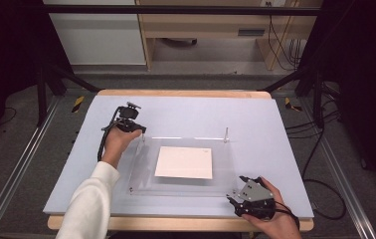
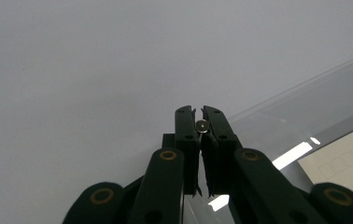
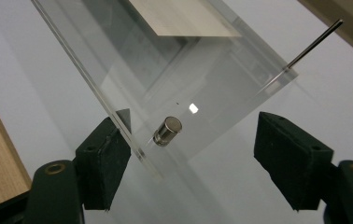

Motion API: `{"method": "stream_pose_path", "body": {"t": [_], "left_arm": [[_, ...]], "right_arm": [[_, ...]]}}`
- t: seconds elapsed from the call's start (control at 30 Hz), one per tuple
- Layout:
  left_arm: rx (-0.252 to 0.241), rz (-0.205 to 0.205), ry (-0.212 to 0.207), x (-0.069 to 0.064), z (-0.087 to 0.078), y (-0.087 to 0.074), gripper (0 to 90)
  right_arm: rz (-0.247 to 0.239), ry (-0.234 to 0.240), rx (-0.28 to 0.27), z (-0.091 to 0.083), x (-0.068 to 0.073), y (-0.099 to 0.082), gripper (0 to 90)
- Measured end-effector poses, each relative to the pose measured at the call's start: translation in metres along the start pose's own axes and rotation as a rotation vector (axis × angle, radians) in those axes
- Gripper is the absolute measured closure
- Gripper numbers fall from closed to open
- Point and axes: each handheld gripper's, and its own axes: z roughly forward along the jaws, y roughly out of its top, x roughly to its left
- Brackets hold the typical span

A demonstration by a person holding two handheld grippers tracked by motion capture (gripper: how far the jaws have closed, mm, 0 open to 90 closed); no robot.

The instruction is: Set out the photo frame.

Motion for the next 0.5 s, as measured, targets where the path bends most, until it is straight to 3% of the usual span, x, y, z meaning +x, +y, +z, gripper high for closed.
{"method": "stream_pose_path", "body": {"t": [0.2, 0.5], "left_arm": [[-0.003, 0.002, -0.003, 0.0005, 0.0007, 0.0004, 84.7], [-0.013, 0.006, -0.007, 0.0014, 0.0011, -0.0003, 84.6]], "right_arm": [[-0.02, -0.003, -0.024, -0.0002, 0.0005, 0.0033, 30.4], [-0.08, -0.002, -0.05, 0.0001, 0.0044, 0.0093, 41.2]]}}
